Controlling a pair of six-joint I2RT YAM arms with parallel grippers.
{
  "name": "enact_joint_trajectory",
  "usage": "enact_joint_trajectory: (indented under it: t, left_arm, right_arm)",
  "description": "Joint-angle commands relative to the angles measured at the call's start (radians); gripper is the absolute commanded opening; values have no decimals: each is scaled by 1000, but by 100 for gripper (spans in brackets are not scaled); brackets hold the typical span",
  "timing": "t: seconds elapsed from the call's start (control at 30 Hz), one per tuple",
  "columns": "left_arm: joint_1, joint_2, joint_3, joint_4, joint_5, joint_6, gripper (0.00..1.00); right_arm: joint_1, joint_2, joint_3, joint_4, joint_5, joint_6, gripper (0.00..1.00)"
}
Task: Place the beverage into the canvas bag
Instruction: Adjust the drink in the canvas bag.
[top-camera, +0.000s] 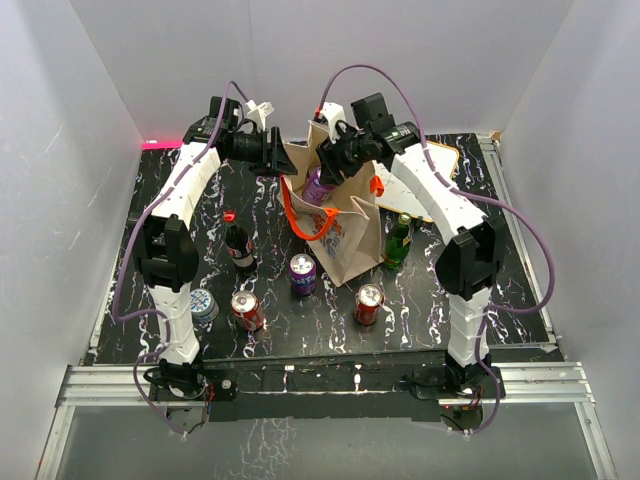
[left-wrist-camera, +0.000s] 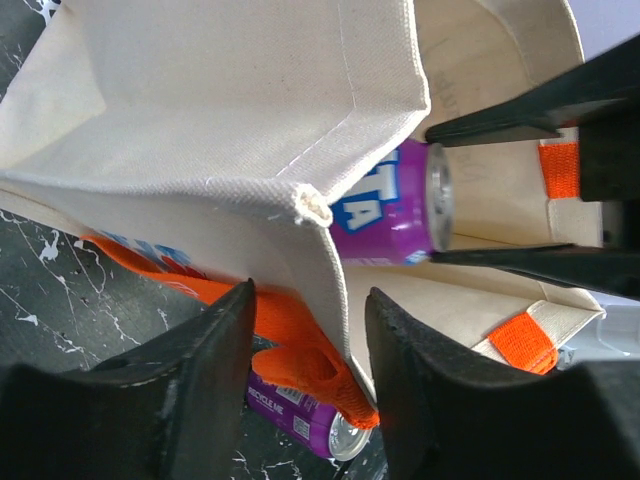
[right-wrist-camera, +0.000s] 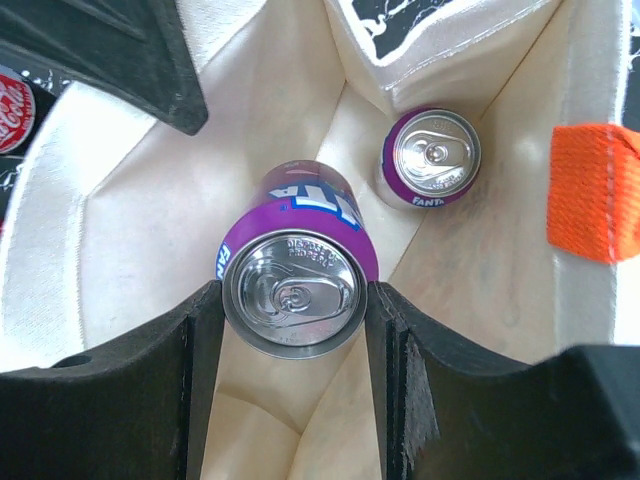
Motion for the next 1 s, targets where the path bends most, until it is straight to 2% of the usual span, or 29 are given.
enact_joint_trajectory:
  t: [0.0, 0.07, 0.23, 0.73, 0.97]
  left_arm:
    - [5, 3, 33, -3, 8, 20, 53]
    - [6, 2, 40, -3, 6, 29, 56]
    - [6, 5, 51, 7, 6, 32, 56]
    - [6, 1, 29, 3, 14, 20, 49]
    - [6, -8, 0, 2, 36, 29, 43]
  right_arm:
    - [-4, -114, -4, 112, -20, 25, 8]
    - [-5, -119, -21, 122, -6, 33, 8]
    - [-5, -91, -17, 135, 21, 47, 8]
    - [40, 86, 2, 210, 135, 87, 8]
    - [59, 151, 74, 174, 266, 65, 8]
